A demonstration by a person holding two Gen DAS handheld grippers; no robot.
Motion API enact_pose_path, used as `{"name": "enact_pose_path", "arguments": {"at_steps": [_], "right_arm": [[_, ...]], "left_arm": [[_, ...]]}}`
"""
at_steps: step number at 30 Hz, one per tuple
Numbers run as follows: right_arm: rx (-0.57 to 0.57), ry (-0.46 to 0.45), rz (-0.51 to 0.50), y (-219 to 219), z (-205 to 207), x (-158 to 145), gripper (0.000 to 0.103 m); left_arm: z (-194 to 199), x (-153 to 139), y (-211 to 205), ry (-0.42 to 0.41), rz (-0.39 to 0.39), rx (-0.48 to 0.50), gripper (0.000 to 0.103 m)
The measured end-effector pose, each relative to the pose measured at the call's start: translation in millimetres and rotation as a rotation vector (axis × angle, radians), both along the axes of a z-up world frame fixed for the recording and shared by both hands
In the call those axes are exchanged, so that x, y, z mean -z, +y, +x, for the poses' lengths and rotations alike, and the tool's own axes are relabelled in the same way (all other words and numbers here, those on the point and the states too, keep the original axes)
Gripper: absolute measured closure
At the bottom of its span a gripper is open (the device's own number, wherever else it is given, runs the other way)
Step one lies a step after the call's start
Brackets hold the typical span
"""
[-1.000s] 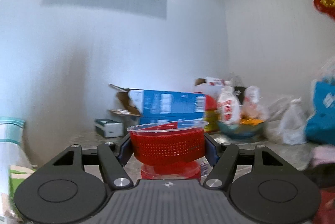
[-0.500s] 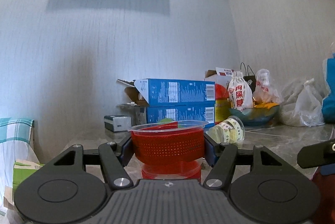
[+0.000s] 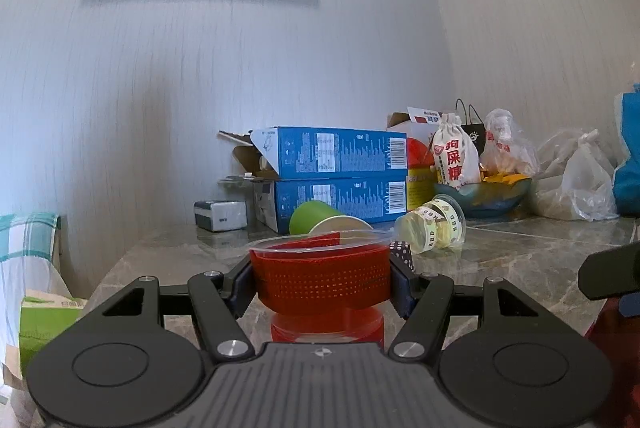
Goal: Flip cup upright
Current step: 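Lower the upright cup onto the table with the left tool, then open the left tool to release the cup on the table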
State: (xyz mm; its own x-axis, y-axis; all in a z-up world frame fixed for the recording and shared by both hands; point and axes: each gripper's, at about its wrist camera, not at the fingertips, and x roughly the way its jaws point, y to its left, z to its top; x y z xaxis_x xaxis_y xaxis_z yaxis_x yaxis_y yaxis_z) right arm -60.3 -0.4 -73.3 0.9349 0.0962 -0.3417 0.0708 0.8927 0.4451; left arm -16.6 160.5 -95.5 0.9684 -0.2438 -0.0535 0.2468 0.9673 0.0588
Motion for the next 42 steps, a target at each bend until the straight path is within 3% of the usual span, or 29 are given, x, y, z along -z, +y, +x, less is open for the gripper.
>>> {"name": "enact_pose_path", "arguments": {"at_steps": [5,9,16,24,27,32,37,42], "right_arm": [[-0.002,0.0,-0.008,0.9,-1.5,-0.1,0.001],[-0.005,-0.003,-0.02,2.3,-1.9,-1.7,0.001],[-0.021,0.0,-0.026,4.9,-1.9,-2.7,0.001],[-0.029,-0.03,-0.084,12.8,-12.0,-11.7,0.001],[-0.03,-0.021,-0.163,23.0,-13.6,-26.8,0.001],[-0.018,-0.011,-0.313,38.7,-14.2,-61.8,0.001],[-0.019,0.07,-0.308,44.3,-8.8,-90.6,0.001],[-0.05,0.145,-0.299,39.9,7.1,-93.3,0.001]], "left_arm": [[0.0,-1.3,-0.9,0.001,0.014,0.007,0.029],[0.8,-3.7,0.9,0.036,0.018,0.046,0.008],[0.8,-2.8,0.2,0.109,0.06,0.104,0.0],[-29.8,-9.0,32.0,0.179,0.065,0.073,0.0],[-35.1,-31.1,46.3,0.291,0.095,0.075,0.0],[-29.7,-75.8,79.7,0.509,-0.01,0.236,0.0],[-32.9,-110.4,82.0,0.492,0.044,0.187,0.0],[-26.8,-119.3,74.9,0.528,0.042,0.2,0.0]]}}
